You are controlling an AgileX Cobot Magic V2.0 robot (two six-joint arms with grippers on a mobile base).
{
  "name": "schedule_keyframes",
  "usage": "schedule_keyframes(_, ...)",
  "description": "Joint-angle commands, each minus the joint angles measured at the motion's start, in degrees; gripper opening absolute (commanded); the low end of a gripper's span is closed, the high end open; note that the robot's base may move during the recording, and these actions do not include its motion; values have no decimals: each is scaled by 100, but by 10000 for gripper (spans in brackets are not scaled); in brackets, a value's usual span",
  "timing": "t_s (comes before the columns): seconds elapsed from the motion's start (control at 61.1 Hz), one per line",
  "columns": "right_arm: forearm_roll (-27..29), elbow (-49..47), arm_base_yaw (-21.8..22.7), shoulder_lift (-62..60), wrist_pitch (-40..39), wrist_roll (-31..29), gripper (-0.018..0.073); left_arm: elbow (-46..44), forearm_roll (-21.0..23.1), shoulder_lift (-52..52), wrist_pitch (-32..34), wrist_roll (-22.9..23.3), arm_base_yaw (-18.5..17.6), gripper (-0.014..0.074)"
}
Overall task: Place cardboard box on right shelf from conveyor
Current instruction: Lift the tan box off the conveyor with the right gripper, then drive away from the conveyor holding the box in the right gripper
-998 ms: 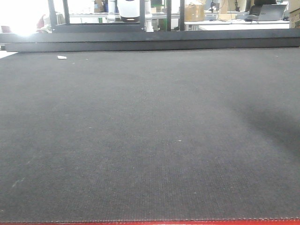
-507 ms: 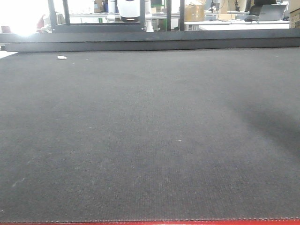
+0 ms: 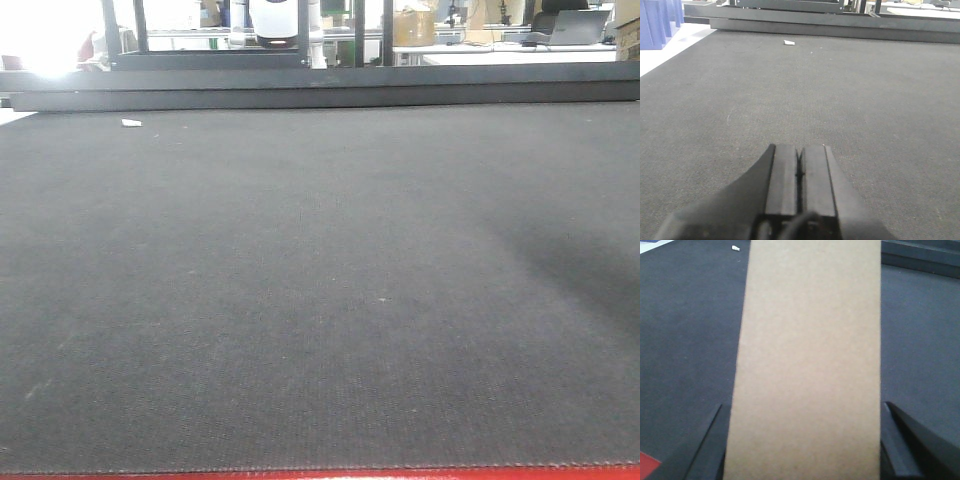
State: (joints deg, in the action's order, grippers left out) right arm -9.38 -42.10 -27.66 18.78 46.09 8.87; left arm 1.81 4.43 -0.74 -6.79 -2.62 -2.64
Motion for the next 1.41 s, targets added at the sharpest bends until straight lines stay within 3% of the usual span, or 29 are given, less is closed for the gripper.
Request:
schedule_keyframes(0.0,-74,-149,35,51,-506,-52,141,54,34,-82,504,-1,-22,-116)
schedule_keyframes(1.39,-74,-149,35,51,-511,-52,141,54,34,-82,504,-1,-22,-116)
